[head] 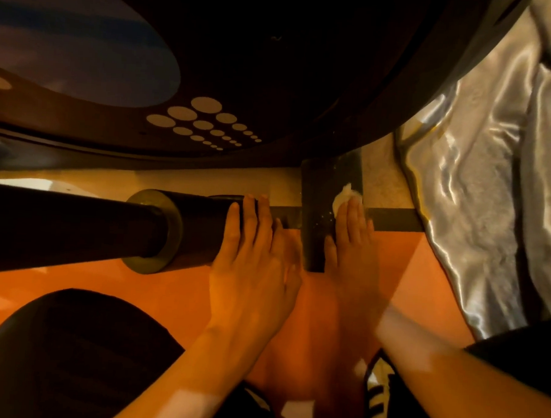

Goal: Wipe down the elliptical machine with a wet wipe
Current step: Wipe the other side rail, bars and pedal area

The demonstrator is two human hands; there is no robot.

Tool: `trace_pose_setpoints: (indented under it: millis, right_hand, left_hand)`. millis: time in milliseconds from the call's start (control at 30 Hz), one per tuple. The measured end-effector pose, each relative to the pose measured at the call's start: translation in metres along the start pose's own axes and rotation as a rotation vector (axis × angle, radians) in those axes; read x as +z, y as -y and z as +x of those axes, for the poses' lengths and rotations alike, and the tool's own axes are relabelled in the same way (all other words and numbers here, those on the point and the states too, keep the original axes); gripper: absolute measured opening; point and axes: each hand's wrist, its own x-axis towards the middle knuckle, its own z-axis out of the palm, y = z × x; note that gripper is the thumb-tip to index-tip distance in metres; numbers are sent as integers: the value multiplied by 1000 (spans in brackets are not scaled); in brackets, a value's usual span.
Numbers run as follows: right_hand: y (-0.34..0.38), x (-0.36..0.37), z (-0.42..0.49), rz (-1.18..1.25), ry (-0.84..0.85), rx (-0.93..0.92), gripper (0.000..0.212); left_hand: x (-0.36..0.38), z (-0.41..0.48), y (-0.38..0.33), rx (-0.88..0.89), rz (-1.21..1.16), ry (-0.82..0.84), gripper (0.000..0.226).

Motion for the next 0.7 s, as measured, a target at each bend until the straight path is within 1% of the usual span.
trace_pose_setpoints:
  millis: [100,167,267,400,567,633,700]
  right_hand:
    - [4,8,-56,7,21,-23,67]
    - [6,6,-39,-12,32,-43,68]
    - [10,-3,20,-117,64,-92,71]
    - [17,-11,73,-127,81,-36,77]
    - [22,-10,80,-144,66,-18,76]
    - [20,-9,72,-155,63,-59,74]
    - [16,-7,46,-184,77,-151,72]
  left_hand:
    - [0,1,-1,-9,7,4,62]
    - [0,1,-2,-11,-15,0,60]
    - [0,1,-1,-16,-31,4,64]
    - [1,-2,0,5,-23,-5,66]
    - [1,-2,0,-4,-15,-12,67]
    - [1,-2,0,-2,-14,-6,66]
    - [1,-2,0,1,-15,-3,65]
